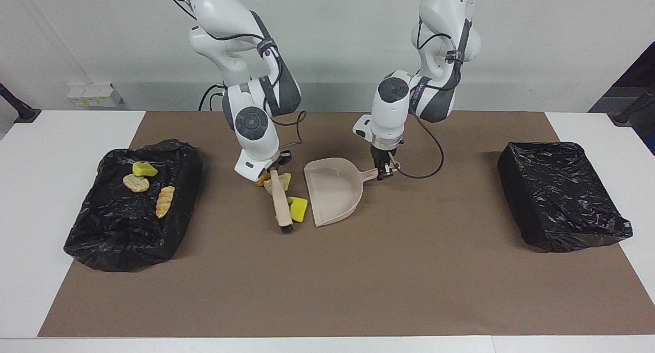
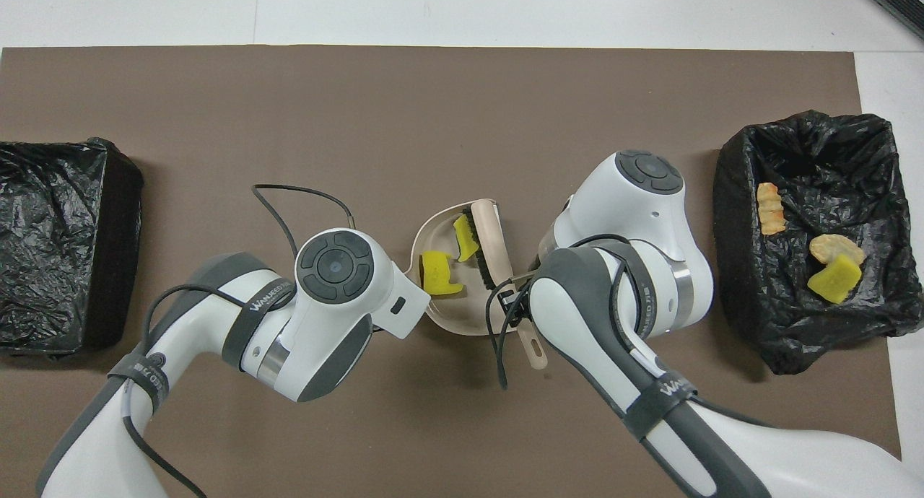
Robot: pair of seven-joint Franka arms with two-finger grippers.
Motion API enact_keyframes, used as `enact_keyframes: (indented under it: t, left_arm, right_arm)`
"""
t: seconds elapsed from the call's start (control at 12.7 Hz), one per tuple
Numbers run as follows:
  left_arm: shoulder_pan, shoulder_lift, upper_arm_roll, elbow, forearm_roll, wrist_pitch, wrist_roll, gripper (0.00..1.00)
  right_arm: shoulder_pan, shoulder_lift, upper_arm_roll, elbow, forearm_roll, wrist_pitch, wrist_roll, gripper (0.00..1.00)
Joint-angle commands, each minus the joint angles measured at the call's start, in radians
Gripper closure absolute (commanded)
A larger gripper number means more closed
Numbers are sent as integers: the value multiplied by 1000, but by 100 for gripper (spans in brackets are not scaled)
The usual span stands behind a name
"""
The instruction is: Sweep and dump trash in bin
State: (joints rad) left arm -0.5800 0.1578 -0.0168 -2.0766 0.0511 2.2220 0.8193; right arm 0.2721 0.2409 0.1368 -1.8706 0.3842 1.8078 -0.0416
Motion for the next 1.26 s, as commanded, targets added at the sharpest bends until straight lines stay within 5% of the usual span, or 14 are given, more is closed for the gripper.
enact_keyframes:
  t: [0.0, 0.24, 0.63, 0.95, 1.19]
  left_arm:
    - [9, -35, -2, -45, 19, 8, 8, 100]
    - [-4, -40, -3, -45, 93, 11, 8, 100]
    - [-6, -41, -5, -53, 93, 15, 8, 100]
    - [-6, -43, -6, -54, 93, 16, 6, 100]
    - [-5, -49, -6, -68, 93, 18, 6, 100]
  right_arm:
    - [-40, -151, -20, 4, -28, -106, 128, 100]
    - [-63, -227, -13, -42, -244, -229, 298, 100]
    - [-91, -419, -16, -382, -389, -101, 278, 100]
    - [-107, -321, -9, -406, -354, 84, 281, 100]
    - [-77, -223, -9, -316, -112, 131, 211, 100]
